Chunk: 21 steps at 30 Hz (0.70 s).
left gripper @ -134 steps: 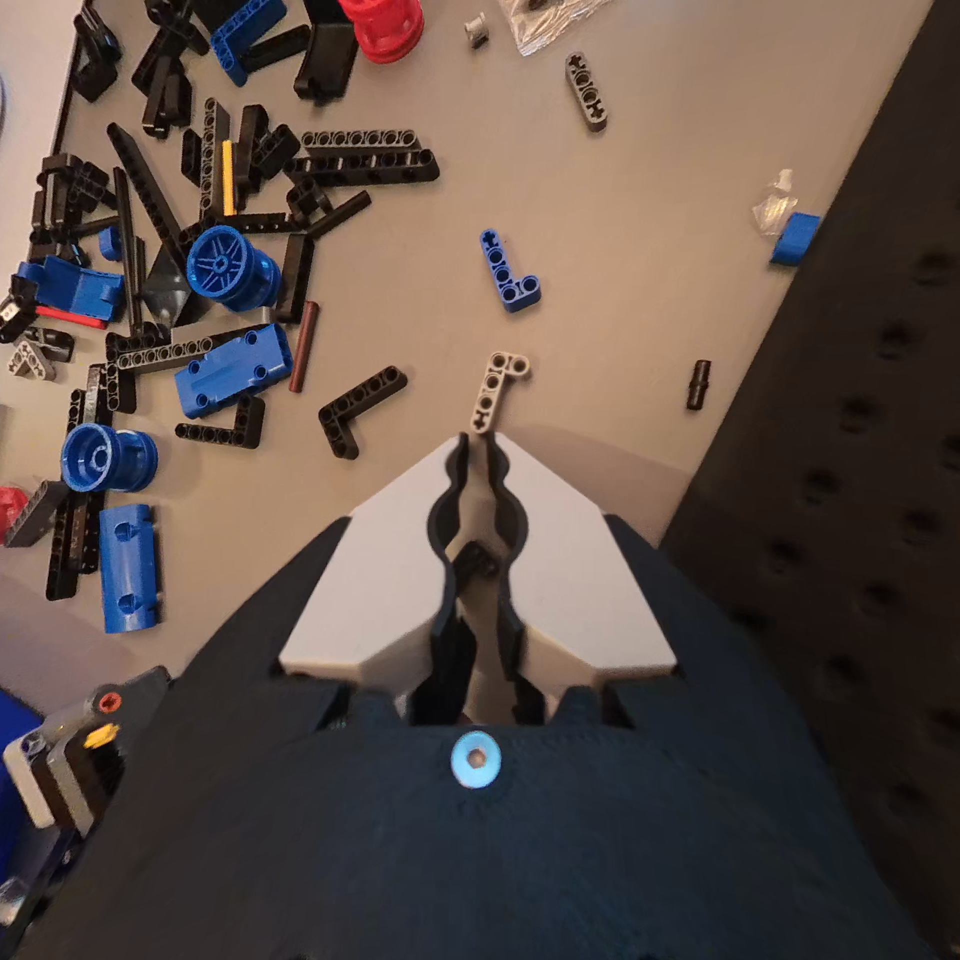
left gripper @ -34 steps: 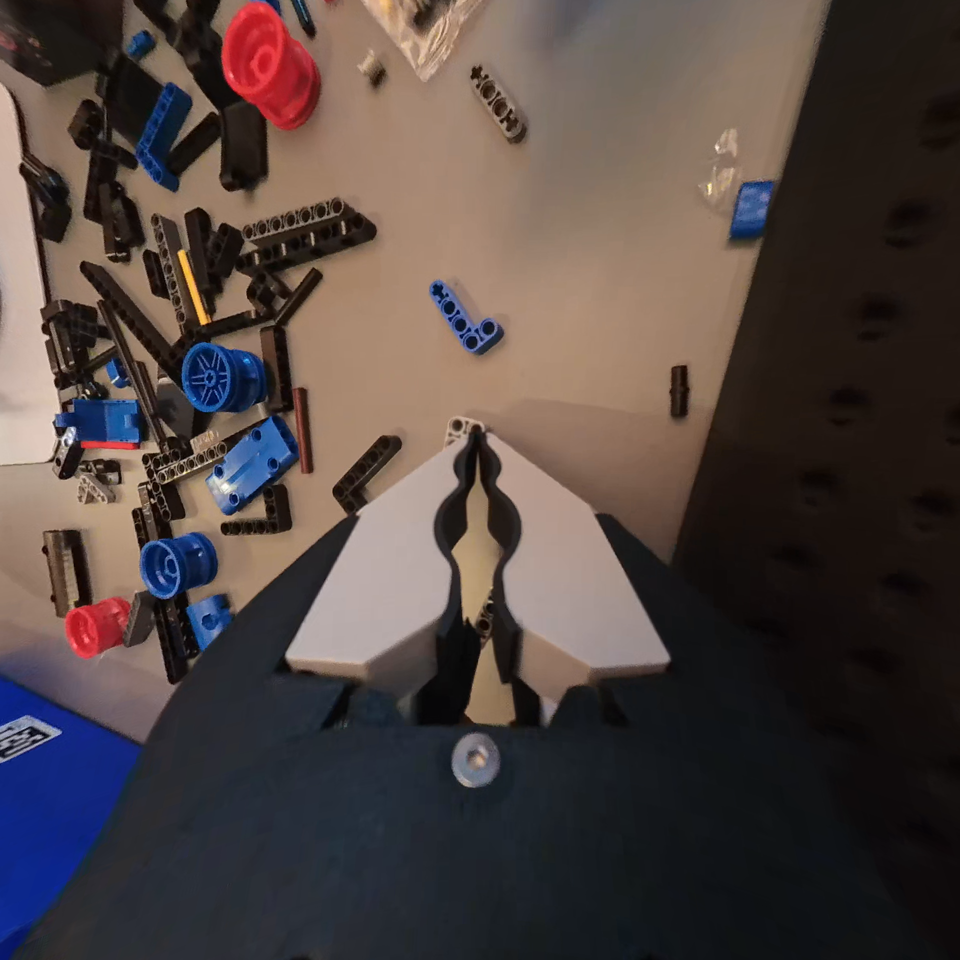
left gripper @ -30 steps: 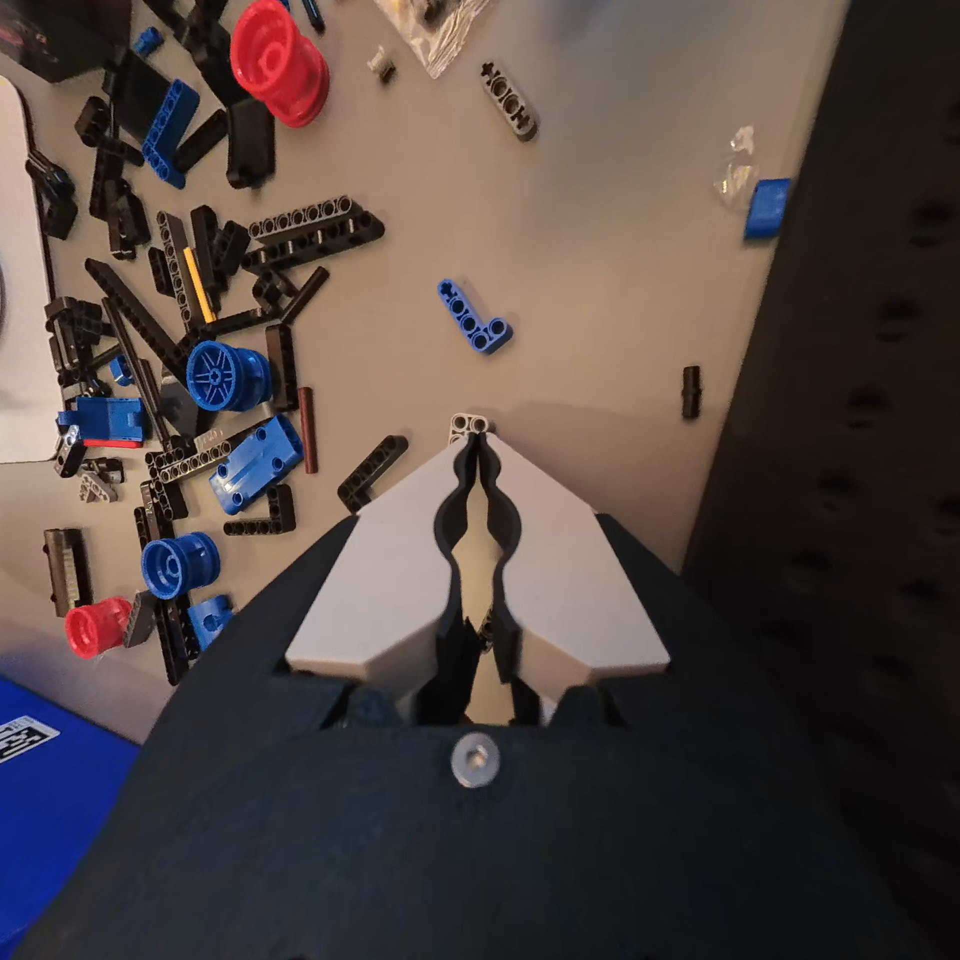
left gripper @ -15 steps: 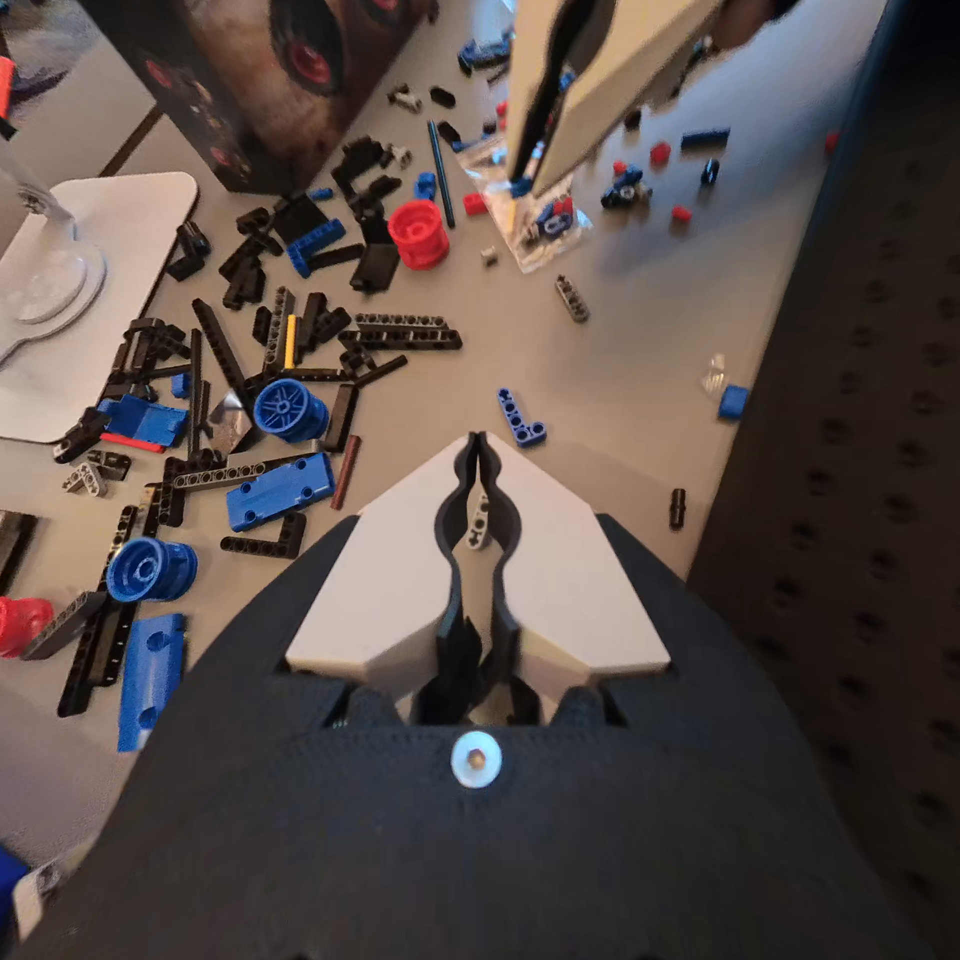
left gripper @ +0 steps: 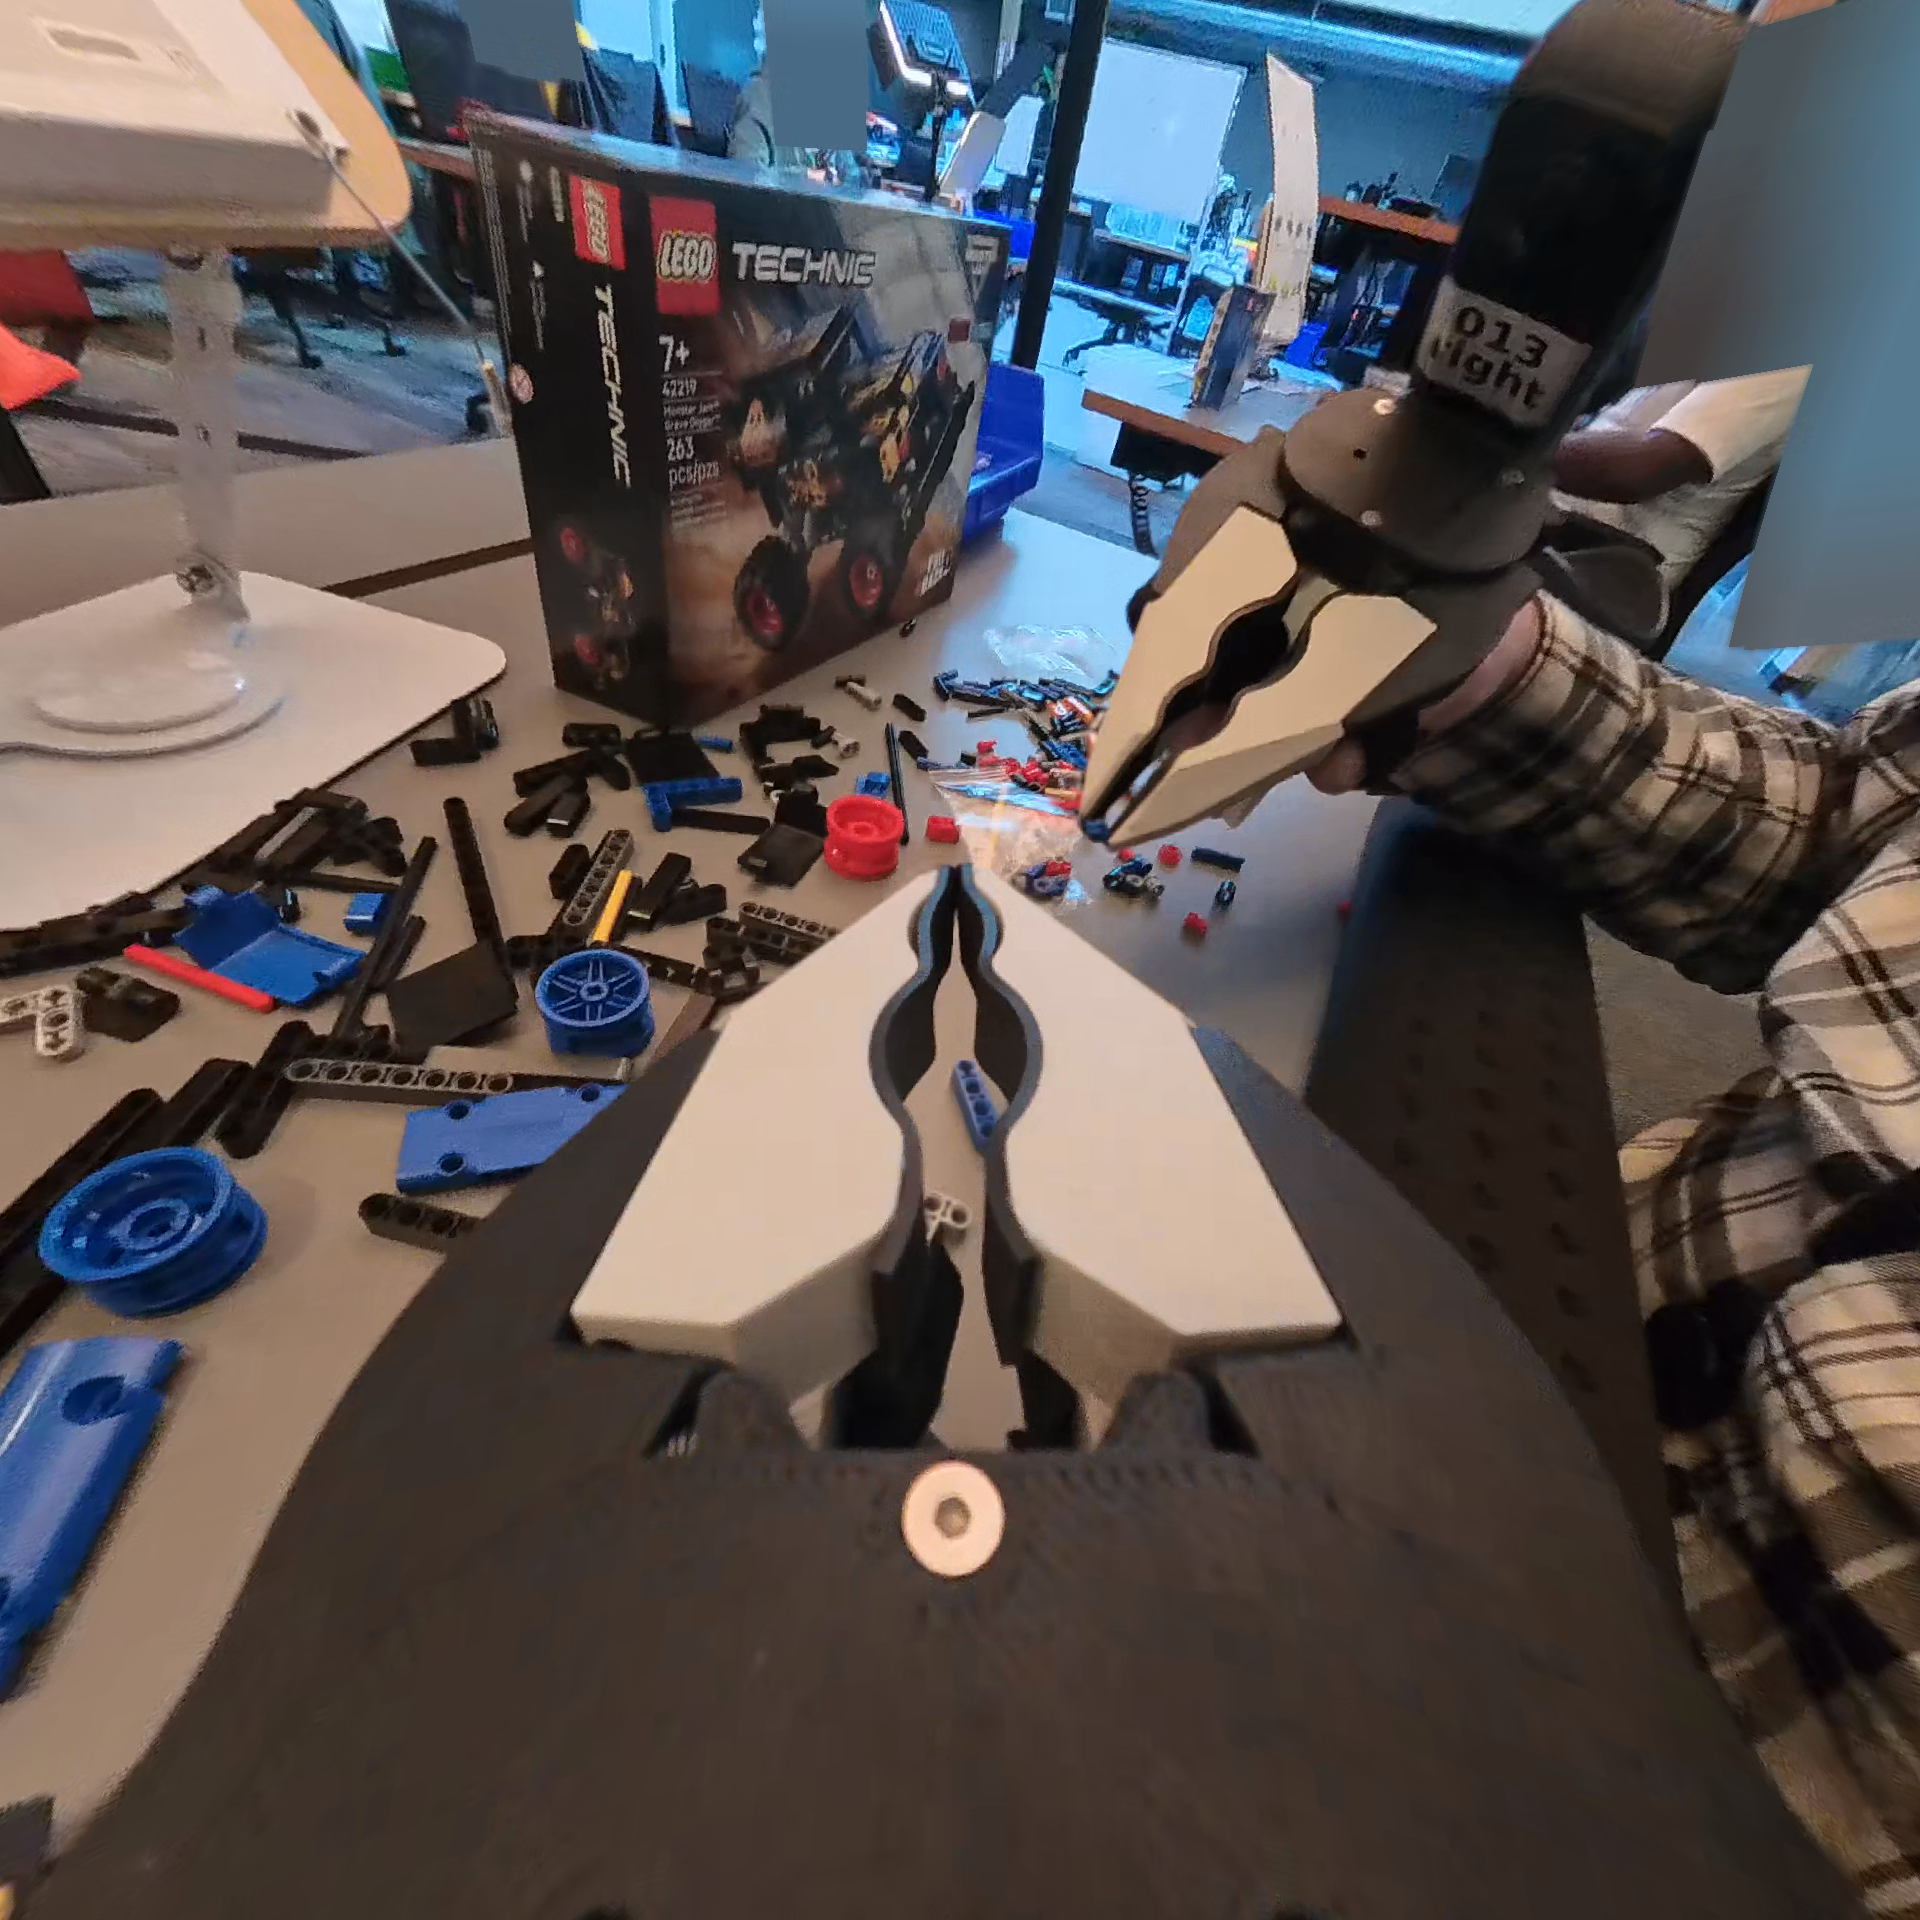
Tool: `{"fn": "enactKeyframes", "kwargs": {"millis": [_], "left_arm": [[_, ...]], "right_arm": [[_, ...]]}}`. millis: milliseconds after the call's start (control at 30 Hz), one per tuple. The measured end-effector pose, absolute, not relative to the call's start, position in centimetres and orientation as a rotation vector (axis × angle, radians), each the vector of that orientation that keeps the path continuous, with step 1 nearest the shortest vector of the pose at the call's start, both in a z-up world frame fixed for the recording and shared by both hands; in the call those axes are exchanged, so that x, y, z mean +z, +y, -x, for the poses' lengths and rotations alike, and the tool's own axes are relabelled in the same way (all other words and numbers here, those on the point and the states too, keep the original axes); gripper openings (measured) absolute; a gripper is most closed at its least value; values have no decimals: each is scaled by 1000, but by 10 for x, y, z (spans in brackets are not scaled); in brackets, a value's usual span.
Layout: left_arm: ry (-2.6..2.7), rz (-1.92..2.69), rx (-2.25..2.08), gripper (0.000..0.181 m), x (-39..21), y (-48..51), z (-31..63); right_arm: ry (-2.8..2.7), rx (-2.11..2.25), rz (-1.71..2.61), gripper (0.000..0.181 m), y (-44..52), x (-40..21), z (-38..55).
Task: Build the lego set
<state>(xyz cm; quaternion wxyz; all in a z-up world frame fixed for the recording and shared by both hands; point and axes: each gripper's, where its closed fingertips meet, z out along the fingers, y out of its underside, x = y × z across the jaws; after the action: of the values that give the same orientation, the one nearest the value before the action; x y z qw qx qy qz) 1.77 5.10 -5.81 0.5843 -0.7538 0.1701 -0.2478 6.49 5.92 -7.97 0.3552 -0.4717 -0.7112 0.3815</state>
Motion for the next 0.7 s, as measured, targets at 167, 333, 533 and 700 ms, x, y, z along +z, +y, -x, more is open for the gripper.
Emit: {"fn": "enactKeyframes", "kwargs": {"millis": [167, 333, 533, 700], "left_arm": [[598, 1990, -314, 10, -98, 47, -12], [982, 2227, -27, 30, -141, 35, -22], [1137, 2352, 3, 14, -167, 32, -24], [1095, 2299, -25, 13, -160, 43, -30]], "right_arm": [[-1860, 966, 1241, 3, 62, -90, -67], [-1873, 943, 1251, 3, 65, -95, -67], [-1876, 941, 1244, 3, 64, -94, -69], [-1869, 947, 1244, 3, 67, -93, -72]]}}
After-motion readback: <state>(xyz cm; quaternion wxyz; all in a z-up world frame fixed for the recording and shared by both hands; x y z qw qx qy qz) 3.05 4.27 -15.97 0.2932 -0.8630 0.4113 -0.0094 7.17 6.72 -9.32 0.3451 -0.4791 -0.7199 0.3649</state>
